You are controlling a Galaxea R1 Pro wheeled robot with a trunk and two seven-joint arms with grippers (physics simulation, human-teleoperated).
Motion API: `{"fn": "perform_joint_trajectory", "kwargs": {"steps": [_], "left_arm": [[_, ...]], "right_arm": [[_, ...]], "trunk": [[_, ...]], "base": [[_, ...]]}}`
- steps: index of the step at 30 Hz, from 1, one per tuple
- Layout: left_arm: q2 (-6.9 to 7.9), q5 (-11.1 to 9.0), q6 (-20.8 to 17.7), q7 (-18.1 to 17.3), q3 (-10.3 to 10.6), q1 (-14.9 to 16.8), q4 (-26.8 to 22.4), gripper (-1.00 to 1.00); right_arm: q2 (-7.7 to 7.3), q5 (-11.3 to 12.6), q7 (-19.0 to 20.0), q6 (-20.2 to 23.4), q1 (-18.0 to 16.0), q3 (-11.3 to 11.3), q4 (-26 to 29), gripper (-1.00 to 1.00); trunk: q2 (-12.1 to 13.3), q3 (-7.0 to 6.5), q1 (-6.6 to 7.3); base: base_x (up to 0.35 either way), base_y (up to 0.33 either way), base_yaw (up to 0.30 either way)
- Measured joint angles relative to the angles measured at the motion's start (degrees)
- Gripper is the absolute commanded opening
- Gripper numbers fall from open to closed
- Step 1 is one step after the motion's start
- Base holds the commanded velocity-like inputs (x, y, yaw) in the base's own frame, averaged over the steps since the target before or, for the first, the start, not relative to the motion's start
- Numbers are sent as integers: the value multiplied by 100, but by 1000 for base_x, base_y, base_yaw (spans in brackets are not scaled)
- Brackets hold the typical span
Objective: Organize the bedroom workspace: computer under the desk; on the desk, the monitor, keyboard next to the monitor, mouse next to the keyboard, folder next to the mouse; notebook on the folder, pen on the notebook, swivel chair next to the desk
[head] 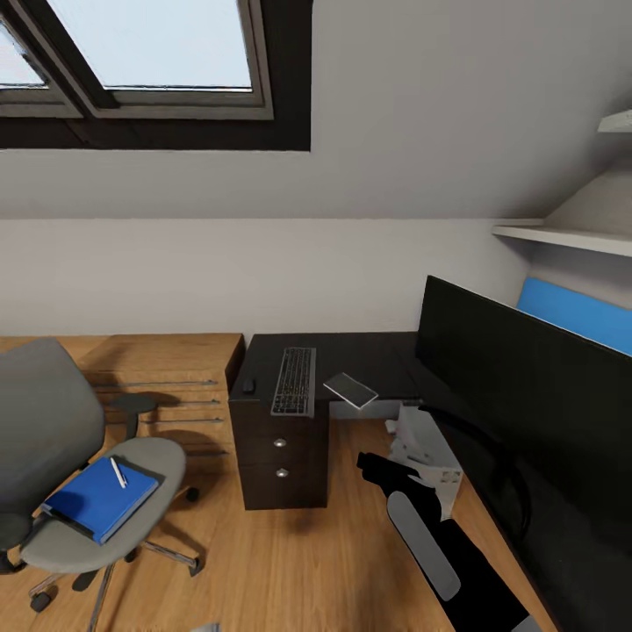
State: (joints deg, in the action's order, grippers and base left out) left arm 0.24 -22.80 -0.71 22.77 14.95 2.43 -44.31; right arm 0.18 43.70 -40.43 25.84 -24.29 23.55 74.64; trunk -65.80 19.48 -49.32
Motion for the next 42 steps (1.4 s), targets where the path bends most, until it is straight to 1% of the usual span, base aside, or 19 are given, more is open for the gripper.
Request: {"fn": "perform_joint_trajectory", "kwargs": {"steps": [16, 21, 34, 42], "left_arm": [[-2, 9, 8, 0, 2, 0, 0, 100], [-1, 7, 8, 3, 3, 0, 0, 100], [-1, 9, 8, 8, 4, 1, 2, 100], [6, 2, 6, 10, 0, 2, 3, 100]], "right_arm": [[-6, -9, 0, -9, 0, -4, 2, 100], [-13, -8, -1, -9, 0, -5, 7, 100], [-38, -6, -3, -10, 0, -21, 9, 100], [-48, -6, -2, -9, 1, -34, 10, 100]], "trunk": [[0, 0, 0], [0, 0, 0], [0, 0, 2], [0, 0, 2]], "base": [[-335, -1, 0], [-328, -81, 0], [-231, -242, -8], [-162, -307, -170]]}}
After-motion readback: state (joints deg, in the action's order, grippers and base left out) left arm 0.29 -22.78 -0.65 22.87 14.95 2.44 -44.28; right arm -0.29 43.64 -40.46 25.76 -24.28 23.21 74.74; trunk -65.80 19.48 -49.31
